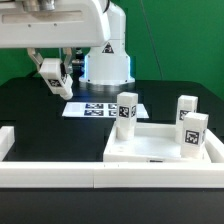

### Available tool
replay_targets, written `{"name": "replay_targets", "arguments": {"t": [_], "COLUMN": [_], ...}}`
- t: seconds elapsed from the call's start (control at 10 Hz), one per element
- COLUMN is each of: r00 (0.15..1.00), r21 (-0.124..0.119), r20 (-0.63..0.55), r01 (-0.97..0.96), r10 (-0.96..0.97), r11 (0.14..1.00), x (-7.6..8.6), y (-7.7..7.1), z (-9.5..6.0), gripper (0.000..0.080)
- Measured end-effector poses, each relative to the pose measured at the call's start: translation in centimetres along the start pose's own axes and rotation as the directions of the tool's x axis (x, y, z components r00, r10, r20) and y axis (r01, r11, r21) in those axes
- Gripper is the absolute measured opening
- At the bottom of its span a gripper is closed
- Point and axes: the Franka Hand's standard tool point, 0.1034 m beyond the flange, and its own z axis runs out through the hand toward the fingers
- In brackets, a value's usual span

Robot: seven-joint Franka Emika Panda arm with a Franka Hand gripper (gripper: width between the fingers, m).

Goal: Assemble square table

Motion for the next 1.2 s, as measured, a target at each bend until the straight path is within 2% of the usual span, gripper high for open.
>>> {"name": "replay_targets", "arguments": {"t": [0.1,0.2,0.3,0.4,0.5,0.7,0.9,1.2], "r00": [0.999,0.992,0.97,0.947,0.929,0.839,0.781,0.791], "r21": [-0.008,-0.024,-0.036,-0.032,-0.025,0.03,0.003,-0.001], "r20": [-0.04,-0.124,-0.24,-0.318,-0.369,-0.54,-0.624,-0.61], "r01": [0.002,-0.005,-0.052,-0.05,-0.039,-0.067,-0.047,-0.045], "r10": [-0.002,0.002,0.042,0.037,0.026,0.073,0.039,0.035], "r11": [1.0,1.0,0.998,0.998,0.999,0.997,0.999,0.999], "x": [0.0,0.8,1.6,2.5,3.3,5.1,5.0,4.9], "y": [0.1,0.1,-2.0,-5.3,-7.1,-9.1,-8.8,-8.9], "z": [0.2,0.1,0.0,-0.1,-0.4,-1.9,-1.5,-1.0], "gripper": [0.029,0.029,0.029,0.029,0.029,0.029,0.029,0.029]}}
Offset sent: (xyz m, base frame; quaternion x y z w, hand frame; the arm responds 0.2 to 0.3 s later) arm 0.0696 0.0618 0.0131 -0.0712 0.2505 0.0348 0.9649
